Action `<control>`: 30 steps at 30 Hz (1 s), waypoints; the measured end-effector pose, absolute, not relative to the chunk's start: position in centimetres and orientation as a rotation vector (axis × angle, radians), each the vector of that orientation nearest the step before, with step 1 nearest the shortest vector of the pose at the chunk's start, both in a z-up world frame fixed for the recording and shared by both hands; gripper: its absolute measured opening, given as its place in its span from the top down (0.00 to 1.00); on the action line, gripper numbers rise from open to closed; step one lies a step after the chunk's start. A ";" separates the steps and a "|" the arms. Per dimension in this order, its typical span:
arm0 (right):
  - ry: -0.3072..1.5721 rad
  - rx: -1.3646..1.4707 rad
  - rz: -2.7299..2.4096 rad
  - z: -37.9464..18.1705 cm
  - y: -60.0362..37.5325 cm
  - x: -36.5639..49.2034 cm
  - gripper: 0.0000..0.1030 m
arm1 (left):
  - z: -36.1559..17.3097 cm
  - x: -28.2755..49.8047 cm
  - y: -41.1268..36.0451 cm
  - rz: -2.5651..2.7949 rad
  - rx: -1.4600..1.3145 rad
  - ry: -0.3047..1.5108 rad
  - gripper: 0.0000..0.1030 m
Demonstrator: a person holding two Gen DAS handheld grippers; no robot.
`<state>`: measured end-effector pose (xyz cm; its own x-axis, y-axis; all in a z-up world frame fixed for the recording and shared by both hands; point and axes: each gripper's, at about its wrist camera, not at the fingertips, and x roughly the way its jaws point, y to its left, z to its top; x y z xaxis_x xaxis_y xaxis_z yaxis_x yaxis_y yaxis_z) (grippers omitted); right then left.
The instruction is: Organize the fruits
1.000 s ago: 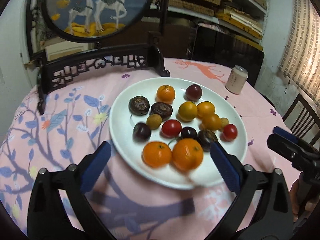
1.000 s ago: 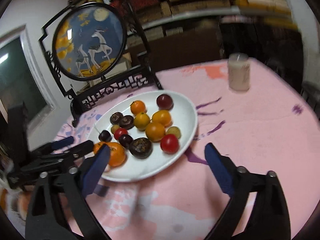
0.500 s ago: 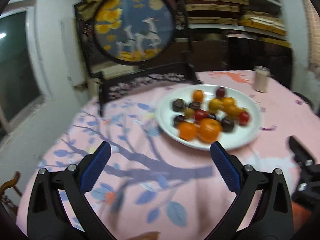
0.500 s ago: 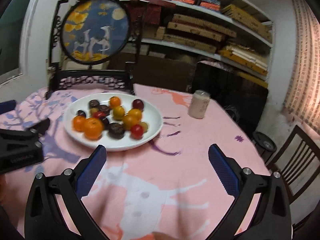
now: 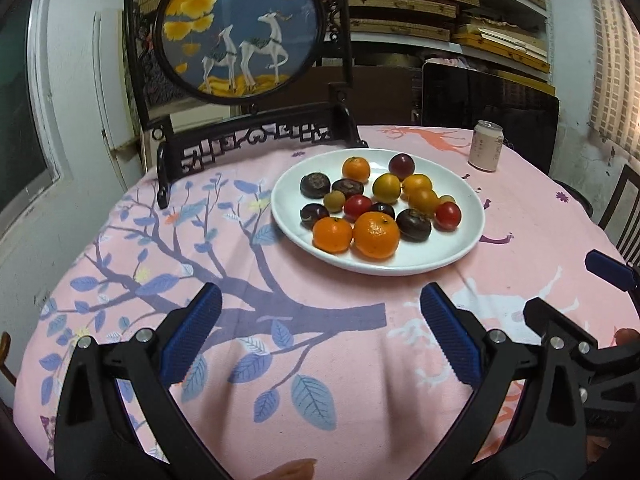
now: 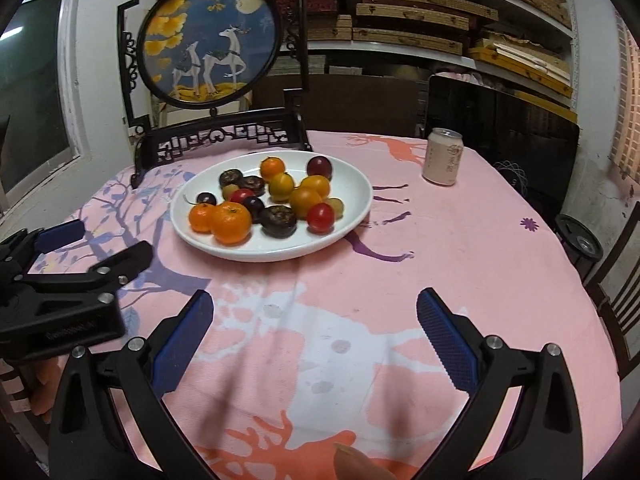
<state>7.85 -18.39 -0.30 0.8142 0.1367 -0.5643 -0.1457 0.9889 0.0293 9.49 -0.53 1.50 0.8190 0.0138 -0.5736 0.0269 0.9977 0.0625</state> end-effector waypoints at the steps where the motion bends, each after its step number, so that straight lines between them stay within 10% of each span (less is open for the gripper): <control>1: 0.603 -0.007 0.151 -0.3 -18.6 8.0 0.01 | 1.6 9.5 -0.3 -0.007 0.056 0.612 0.02; 30: 0.641 0.048 0.177 -0.6 -19.0 8.3 0.01 | 1.6 9.2 -1.0 -0.008 0.093 0.595 0.02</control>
<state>8.31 -19.03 -0.63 0.7873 0.1788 -0.5901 -0.1491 0.9838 0.0991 9.22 -1.01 1.62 0.8280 0.0188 -0.5604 0.0348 0.9958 0.0849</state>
